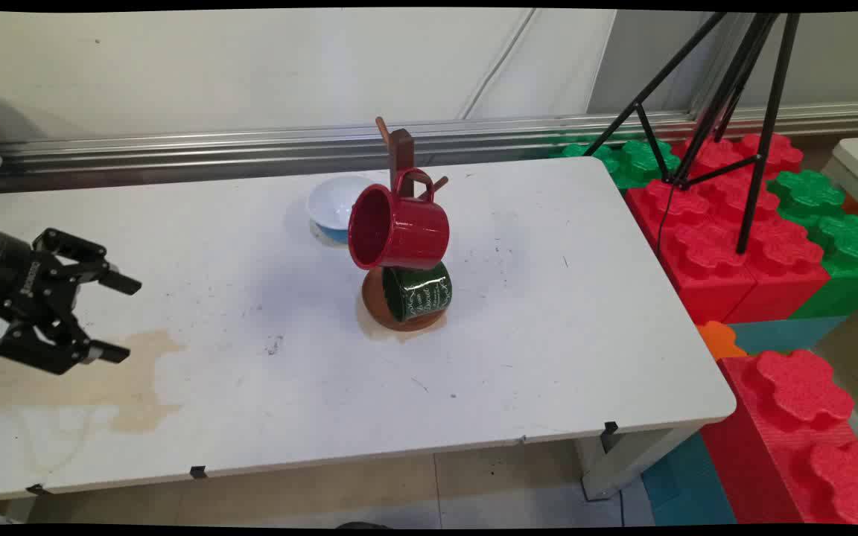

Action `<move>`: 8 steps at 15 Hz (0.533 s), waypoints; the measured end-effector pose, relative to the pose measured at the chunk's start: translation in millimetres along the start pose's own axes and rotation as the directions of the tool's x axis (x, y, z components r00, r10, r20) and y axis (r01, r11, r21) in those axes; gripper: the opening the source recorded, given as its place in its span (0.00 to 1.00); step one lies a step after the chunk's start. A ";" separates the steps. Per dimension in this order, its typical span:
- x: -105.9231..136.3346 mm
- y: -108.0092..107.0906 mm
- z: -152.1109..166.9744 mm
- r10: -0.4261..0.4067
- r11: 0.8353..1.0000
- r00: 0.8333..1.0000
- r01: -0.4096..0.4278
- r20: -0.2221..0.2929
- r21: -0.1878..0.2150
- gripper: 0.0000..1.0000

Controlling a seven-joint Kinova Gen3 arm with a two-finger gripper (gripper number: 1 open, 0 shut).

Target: Pick up the red mug from the rack

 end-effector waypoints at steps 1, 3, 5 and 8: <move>2.8 -0.1 -0.2 -0.010 1.000 1.000 0.010 -0.014 0.001 1.00; 10.0 0.5 -0.4 -0.034 0.999 0.998 0.034 -0.051 -0.004 1.00; 23.0 1.0 -0.4 -0.070 0.998 0.991 0.068 -0.114 -0.017 1.00; 43.1 0.3 -0.1 -0.115 0.993 0.972 0.110 -0.203 -0.038 1.00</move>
